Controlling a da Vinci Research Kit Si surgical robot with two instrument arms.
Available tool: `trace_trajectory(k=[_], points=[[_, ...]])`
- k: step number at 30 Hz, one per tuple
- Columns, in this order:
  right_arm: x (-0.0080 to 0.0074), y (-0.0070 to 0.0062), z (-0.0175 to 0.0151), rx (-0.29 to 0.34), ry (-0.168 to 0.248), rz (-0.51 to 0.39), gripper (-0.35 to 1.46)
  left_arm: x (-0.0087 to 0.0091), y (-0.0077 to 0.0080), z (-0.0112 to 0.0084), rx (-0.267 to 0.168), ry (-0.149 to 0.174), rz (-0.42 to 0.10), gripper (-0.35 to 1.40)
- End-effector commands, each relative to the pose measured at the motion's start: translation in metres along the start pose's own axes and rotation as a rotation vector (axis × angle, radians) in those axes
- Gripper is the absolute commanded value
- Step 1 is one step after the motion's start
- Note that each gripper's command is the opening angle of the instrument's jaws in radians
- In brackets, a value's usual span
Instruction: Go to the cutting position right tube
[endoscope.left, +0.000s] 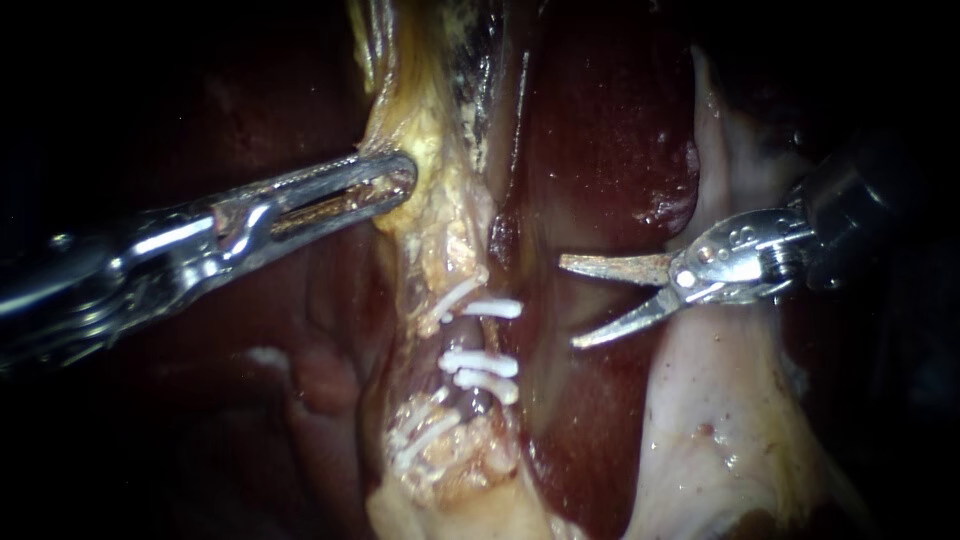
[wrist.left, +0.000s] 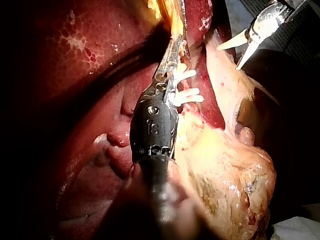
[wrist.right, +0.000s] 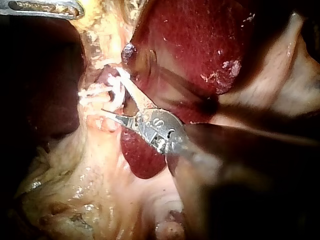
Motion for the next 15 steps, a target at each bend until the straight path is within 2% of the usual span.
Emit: trace_trajectory(k=[1,3,5,7,11,15], points=[[0.0000,-0.0001,0.0000,0.010,0.003,-0.001,1.42,-0.0001,-0.0001,-0.0001,-0.001,0.000,0.000,-0.35],[-0.0002,-0.0004,0.0002,0.033,0.009,-0.005,1.42,-0.0006,-0.0001,-0.0007,-0.006,0.000,-0.003,-0.35],[-0.0007,-0.0012,0.0008,0.069,0.021,0.033,1.42,-0.0017,0.0000,-0.0019,-0.012,0.005,-0.007,-0.35],[-0.0013,-0.0019,0.0020,0.095,0.016,0.083,1.42,-0.0028,0.0003,-0.0034,-0.013,-0.009,-0.012,-0.35],[-0.0027,-0.0030,0.0048,0.163,-0.006,0.189,1.42,-0.0059,0.0010,-0.0079,-0.024,-0.050,-0.034,-0.35],[-0.0039,-0.0035,0.0071,0.207,-0.015,0.346,1.42,-0.0079,0.0011,-0.0117,-0.036,-0.073,-0.039,-0.35]])
